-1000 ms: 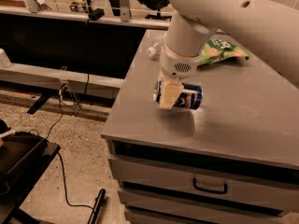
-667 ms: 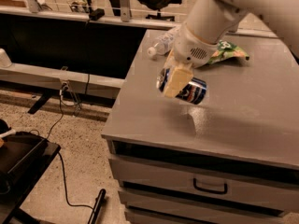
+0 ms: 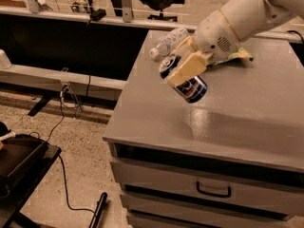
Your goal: Place pepsi can upright
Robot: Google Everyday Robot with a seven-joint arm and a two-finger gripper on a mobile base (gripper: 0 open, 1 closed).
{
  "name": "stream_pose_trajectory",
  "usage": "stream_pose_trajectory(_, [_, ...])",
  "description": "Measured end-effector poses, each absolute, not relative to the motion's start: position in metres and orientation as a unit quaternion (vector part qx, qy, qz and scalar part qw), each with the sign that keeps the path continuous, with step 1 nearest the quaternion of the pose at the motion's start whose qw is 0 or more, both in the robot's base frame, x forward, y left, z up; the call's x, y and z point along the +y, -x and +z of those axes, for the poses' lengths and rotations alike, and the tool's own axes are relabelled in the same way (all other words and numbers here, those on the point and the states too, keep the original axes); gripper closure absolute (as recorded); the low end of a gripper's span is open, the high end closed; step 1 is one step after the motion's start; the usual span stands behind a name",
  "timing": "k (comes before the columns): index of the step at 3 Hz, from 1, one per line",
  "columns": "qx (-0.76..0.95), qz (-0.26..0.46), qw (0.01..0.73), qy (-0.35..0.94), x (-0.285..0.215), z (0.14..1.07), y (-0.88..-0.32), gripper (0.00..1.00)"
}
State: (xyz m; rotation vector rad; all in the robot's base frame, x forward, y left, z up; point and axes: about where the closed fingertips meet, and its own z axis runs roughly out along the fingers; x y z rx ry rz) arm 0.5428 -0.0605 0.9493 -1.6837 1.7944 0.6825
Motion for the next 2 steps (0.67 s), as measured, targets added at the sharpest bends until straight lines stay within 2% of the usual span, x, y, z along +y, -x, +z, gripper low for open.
stream_pose_trajectory(2, [0.650,0.321,0.411,0.553,-0.059,0.982,-0.528,1.00])
